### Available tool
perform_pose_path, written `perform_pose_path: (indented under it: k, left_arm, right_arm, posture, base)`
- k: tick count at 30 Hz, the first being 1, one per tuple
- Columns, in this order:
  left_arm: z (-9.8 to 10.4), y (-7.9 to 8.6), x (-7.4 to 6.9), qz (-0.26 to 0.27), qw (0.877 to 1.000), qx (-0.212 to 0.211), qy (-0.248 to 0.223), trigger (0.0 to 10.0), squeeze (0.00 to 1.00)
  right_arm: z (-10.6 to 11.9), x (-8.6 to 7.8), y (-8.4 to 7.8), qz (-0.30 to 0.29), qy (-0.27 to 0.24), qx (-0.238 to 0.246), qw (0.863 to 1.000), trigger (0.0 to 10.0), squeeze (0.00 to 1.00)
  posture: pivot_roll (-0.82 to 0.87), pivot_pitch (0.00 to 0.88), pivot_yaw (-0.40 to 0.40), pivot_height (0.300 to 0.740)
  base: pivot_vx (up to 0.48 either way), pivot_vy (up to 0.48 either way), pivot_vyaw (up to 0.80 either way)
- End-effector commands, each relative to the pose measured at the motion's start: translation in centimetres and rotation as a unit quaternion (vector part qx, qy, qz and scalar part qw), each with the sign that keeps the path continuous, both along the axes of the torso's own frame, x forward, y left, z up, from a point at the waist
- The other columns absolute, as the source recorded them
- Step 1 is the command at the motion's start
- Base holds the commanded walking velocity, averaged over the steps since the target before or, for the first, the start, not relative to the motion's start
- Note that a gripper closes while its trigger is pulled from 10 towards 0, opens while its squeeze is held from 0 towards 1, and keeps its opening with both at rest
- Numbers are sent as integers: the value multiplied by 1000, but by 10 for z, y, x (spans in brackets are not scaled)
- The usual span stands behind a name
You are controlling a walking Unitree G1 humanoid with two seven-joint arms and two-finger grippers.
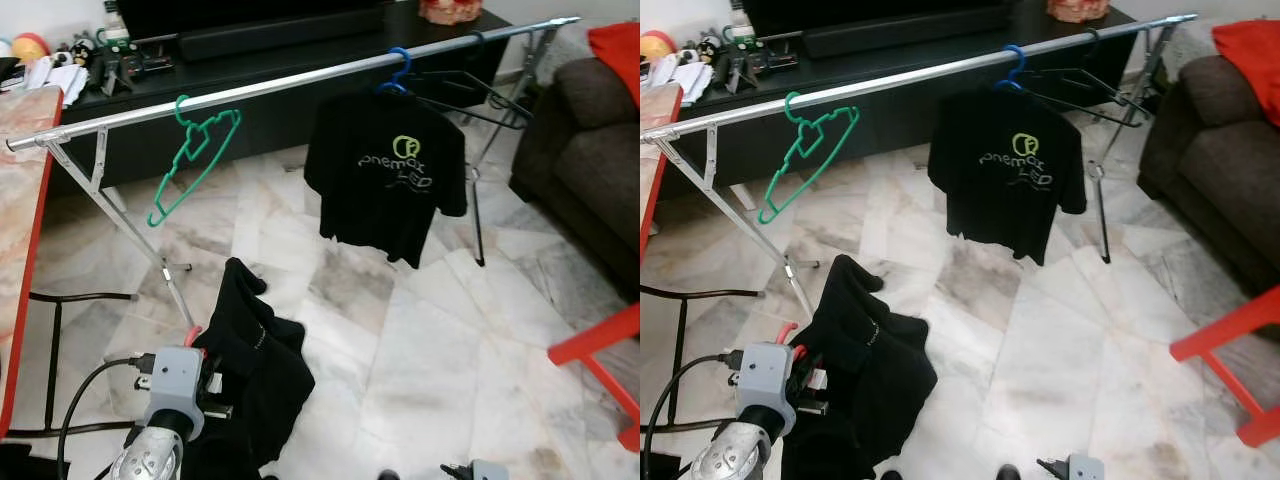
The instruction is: Hang hanger
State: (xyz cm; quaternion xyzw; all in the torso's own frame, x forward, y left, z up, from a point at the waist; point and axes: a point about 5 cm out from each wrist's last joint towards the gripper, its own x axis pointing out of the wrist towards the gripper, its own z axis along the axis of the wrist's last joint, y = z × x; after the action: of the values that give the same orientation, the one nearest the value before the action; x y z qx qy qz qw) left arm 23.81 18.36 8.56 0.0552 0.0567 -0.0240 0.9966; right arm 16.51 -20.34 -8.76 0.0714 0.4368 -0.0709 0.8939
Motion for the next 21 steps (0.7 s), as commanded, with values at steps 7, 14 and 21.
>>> perform_pose_path:
  k: [7,14,21]
  left_arm:
    - [0,1,-4,1,1000,-7,-1,10000,0]
    - [-2,0,-3,-1,1000,-11,1,10000,0]
    - [-2,-5,4,-10,1000,-27,-8,10000,0]
  right_arm:
    - [-1,-3,1,-6,4,3,1000,10000,0]
    - [-2,-3,1,-7,6,3,1000,10000,0]
    - [-1,-1,1,-5,5,0,1000,10000,0]
  posture:
    - [37,200,62,740]
    - [40,182,56,740]
    - [43,131,49,740]
  base:
    - [-296,0,0]
    - [-296,0,0]
    - [-296,0,0]
